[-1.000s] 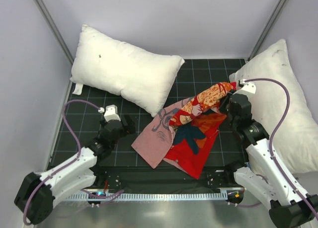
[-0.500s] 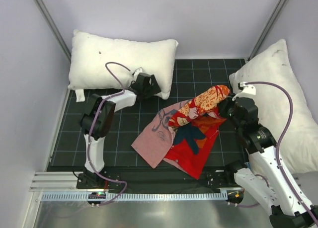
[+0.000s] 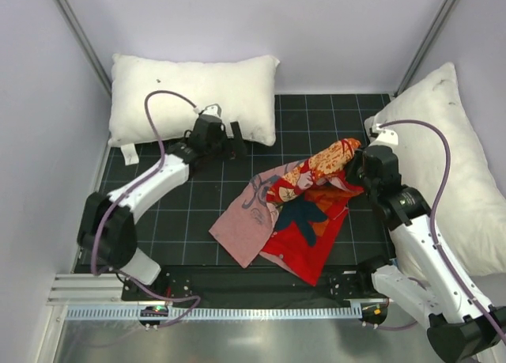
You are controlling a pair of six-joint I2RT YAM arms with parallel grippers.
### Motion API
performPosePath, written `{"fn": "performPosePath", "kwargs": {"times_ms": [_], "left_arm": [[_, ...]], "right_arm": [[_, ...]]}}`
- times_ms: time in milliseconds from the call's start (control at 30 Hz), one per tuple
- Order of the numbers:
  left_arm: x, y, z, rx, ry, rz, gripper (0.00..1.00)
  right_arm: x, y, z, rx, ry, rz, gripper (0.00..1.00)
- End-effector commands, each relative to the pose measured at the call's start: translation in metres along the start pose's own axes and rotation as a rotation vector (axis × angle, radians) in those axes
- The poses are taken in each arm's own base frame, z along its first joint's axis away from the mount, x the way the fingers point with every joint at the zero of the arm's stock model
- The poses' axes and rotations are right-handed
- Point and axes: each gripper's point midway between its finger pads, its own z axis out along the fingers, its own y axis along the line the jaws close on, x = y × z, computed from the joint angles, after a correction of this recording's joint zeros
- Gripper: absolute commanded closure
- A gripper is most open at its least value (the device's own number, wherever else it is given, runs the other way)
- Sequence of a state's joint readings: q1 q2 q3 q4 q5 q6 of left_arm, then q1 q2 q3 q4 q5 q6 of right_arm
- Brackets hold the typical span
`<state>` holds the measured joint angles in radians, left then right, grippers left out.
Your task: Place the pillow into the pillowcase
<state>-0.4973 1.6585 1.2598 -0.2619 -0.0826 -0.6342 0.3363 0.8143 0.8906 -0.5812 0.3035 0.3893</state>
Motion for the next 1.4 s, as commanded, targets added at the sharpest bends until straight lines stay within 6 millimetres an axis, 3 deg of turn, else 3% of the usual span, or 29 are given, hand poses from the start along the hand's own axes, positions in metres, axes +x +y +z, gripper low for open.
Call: {"fn": "performPosePath", "kwargs": {"times_ms": [0, 67, 133, 200, 233, 333, 433, 633, 833, 1000, 1100, 1133, 1200, 1233, 1300, 1367], "left_arm": [[0.040, -0.015, -0.060, 0.096, 0.036, 0.088, 0.00], [0.052, -0.025, -0.090, 0.138, 0.033, 0.117, 0.00], [0.090, -0.027, -0.107, 0.150, 0.096, 0.177, 0.00], [0.102, -0.037, -0.129, 0.197, 0.085, 0.218, 0.00], [0.124, -0.039, -0.136, 0.204, 0.106, 0.264, 0.00], [0.163, -0.038, -0.151, 0.217, 0.163, 0.354, 0.00], [0.193, -0.030, -0.149, 0.202, 0.234, 0.402, 0.00], [0.218, -0.022, -0.122, 0.108, 0.306, 0.476, 0.04], [0.235, -0.044, -0.099, 0.105, 0.373, 0.547, 0.07], [0.243, -0.075, -0.095, 0.175, 0.387, 0.566, 0.11], [0.247, -0.078, -0.082, 0.157, 0.384, 0.575, 0.20], [0.247, -0.076, -0.077, 0.136, 0.382, 0.580, 0.33], [0.259, -0.064, -0.064, 0.074, 0.426, 0.609, 0.47], [0.260, -0.067, -0.062, 0.075, 0.437, 0.612, 0.61], [0.269, -0.066, -0.058, 0.077, 0.469, 0.615, 0.75], [0.264, -0.062, -0.055, 0.045, 0.443, 0.613, 0.90]], "right_arm": [[-0.041, 0.007, -0.006, 0.010, -0.089, 0.029, 0.96], [-0.047, 0.006, -0.005, 0.025, -0.095, 0.030, 0.96], [-0.048, 0.007, 0.000, 0.040, -0.084, 0.022, 0.96], [-0.054, 0.008, 0.000, 0.045, -0.087, 0.027, 0.96], [-0.053, 0.008, 0.003, 0.050, -0.080, 0.024, 0.96], [-0.059, 0.009, 0.005, 0.056, -0.076, 0.020, 0.96], [-0.066, 0.010, 0.005, 0.060, -0.077, 0.021, 0.96], [-0.068, 0.016, 0.003, 0.027, -0.075, 0.029, 0.96], [-0.068, 0.014, 0.003, 0.032, -0.075, 0.029, 0.96], [-0.065, 0.010, 0.006, 0.046, -0.070, 0.022, 0.96], [-0.065, 0.006, 0.007, 0.062, -0.069, 0.021, 0.96], [-0.067, 0.005, 0.006, 0.065, -0.074, 0.024, 0.96], [-0.068, 0.005, 0.005, 0.059, -0.075, 0.025, 0.96], [-0.069, 0.005, 0.004, 0.061, -0.078, 0.028, 0.96], [-0.070, 0.003, 0.003, 0.066, -0.080, 0.026, 0.96], [-0.071, 0.001, 0.001, 0.072, -0.081, 0.030, 0.96]]}}
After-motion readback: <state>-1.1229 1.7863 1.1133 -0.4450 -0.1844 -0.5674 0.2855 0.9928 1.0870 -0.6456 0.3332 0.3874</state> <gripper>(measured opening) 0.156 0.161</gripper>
